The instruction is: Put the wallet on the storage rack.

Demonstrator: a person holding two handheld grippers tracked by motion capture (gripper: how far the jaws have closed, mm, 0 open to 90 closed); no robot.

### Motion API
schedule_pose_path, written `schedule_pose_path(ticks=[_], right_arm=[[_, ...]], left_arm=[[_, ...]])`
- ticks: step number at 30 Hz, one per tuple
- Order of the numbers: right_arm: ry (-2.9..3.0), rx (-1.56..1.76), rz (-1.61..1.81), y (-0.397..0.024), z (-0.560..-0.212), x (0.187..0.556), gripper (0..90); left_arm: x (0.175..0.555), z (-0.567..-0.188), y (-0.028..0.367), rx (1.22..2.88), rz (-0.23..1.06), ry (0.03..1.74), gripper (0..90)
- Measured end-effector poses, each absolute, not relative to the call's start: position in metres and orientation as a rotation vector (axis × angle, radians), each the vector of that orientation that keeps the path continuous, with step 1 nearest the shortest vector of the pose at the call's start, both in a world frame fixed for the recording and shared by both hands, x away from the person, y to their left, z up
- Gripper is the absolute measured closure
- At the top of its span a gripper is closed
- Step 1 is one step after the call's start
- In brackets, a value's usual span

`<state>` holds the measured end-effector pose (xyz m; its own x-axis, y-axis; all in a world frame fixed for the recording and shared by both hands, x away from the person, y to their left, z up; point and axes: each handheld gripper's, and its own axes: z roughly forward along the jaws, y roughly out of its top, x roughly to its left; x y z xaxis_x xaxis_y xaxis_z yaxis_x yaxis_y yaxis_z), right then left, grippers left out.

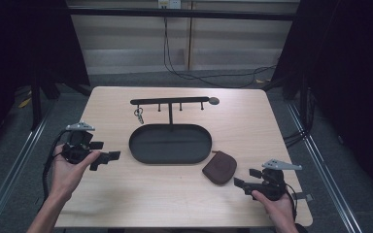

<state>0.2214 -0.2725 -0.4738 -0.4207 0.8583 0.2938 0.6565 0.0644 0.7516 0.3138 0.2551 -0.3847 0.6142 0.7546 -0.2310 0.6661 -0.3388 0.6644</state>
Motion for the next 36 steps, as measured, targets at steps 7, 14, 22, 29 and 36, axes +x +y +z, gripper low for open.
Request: schedule_pose_path(ticks=[7, 14, 22, 29, 36], right_arm=[[2.071, 1.565, 1.315, -0.28, -0.468, 0.223, 18.5], [2.098, 1.577, 1.331, -0.29, -0.457, 0.229, 19.8], [2.204, 1.549, 1.179, -0.28, -0.451, 0.244, 19.8], [2.282, 1.546, 1.082, -0.269, -0.444, 0.257, 22.5], [2.42, 1.578, 0.925, -0.252, -0.445, 0.286, 20.8]], left_arm=[[0.288, -0.405, 0.261, 2.048, 0.165, 1.071, 17.1], [0.265, -0.423, 0.258, 2.021, 0.221, 1.1, 17.3], [0.243, -0.443, 0.256, 1.953, 0.239, 1.105, 16.9], [0.233, -0.456, 0.261, 1.934, 0.185, 1.073, 17.0], [0.232, -0.461, 0.258, 1.929, 0.221, 1.096, 16.2]])
